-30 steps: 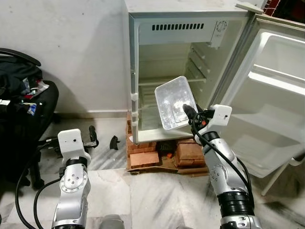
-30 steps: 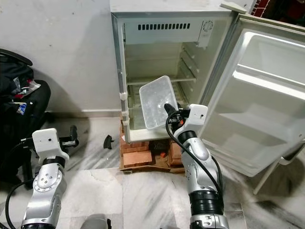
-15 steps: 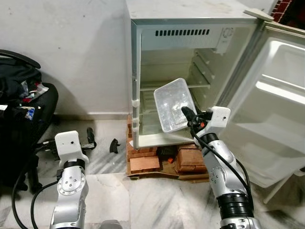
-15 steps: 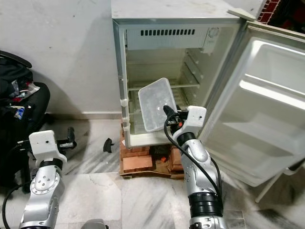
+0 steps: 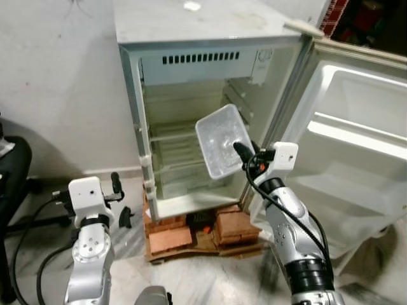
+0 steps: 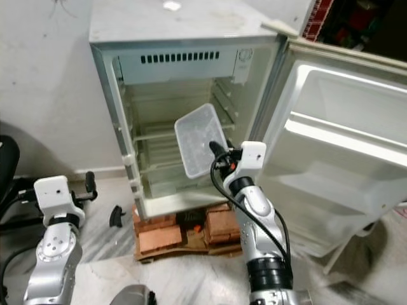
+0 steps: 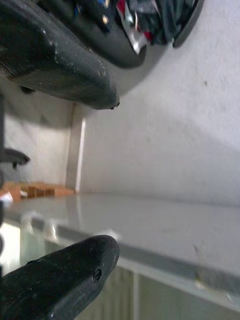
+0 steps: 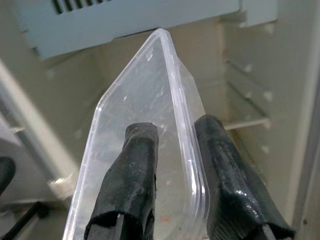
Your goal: Restocking fridge
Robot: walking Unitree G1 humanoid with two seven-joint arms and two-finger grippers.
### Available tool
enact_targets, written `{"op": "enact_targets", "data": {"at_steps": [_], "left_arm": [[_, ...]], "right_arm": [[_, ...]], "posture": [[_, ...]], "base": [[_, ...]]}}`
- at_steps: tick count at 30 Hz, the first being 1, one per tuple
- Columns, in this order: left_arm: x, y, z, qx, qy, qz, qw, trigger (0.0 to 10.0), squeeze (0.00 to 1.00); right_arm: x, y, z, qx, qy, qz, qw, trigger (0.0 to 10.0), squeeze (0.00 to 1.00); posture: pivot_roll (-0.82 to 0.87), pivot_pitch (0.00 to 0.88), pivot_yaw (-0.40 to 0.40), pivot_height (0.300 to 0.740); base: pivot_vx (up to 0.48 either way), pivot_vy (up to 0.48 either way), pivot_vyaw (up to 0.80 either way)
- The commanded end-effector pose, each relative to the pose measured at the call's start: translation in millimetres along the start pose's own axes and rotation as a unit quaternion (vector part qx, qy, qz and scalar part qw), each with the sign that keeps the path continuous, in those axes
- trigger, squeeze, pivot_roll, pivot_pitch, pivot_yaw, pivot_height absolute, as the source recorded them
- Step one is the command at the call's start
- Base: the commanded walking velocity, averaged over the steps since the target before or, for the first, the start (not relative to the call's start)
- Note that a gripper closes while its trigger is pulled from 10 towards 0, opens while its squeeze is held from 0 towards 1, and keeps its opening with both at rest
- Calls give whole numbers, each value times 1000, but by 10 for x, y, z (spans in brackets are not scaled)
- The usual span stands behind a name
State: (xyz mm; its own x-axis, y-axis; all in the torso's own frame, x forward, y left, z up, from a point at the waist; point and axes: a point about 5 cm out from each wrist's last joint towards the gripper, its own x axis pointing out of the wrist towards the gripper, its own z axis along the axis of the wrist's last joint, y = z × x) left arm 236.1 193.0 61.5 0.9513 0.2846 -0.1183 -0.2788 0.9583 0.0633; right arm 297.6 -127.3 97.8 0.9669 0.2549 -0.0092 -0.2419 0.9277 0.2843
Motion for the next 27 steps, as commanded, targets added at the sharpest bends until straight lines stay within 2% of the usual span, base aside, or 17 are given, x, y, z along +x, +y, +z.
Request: {"op": "enact_targets", "data": {"at_steps": [1, 15, 23, 27], "left_arm": [[-10, -68, 28, -5, -3, -12, 1000, 10000, 0], [-56, -57, -8, -3, 9, -11, 1000, 10000, 0], [-157, 12, -96, 8, 37, -3, 999, 10000, 0], [-136, 28, -99, 10, 37, -1, 999, 10000, 0]], "right_arm": [[-28, -109, 36, -10, -2, -17, 1000, 10000, 0], [-65, -122, -10, -12, 8, -17, 1000, 10000, 0], [-240, -318, -119, -27, 30, -35, 999, 10000, 0], [-251, -329, -123, -32, 32, -39, 998, 10000, 0]], "posture": [[116, 22, -57, 740], [118, 34, -58, 740], [121, 38, -39, 740], [117, 38, -35, 740]], "base": [[296, 262, 0], [235, 350, 0], [0, 0, 0], [0, 0, 800]]}}
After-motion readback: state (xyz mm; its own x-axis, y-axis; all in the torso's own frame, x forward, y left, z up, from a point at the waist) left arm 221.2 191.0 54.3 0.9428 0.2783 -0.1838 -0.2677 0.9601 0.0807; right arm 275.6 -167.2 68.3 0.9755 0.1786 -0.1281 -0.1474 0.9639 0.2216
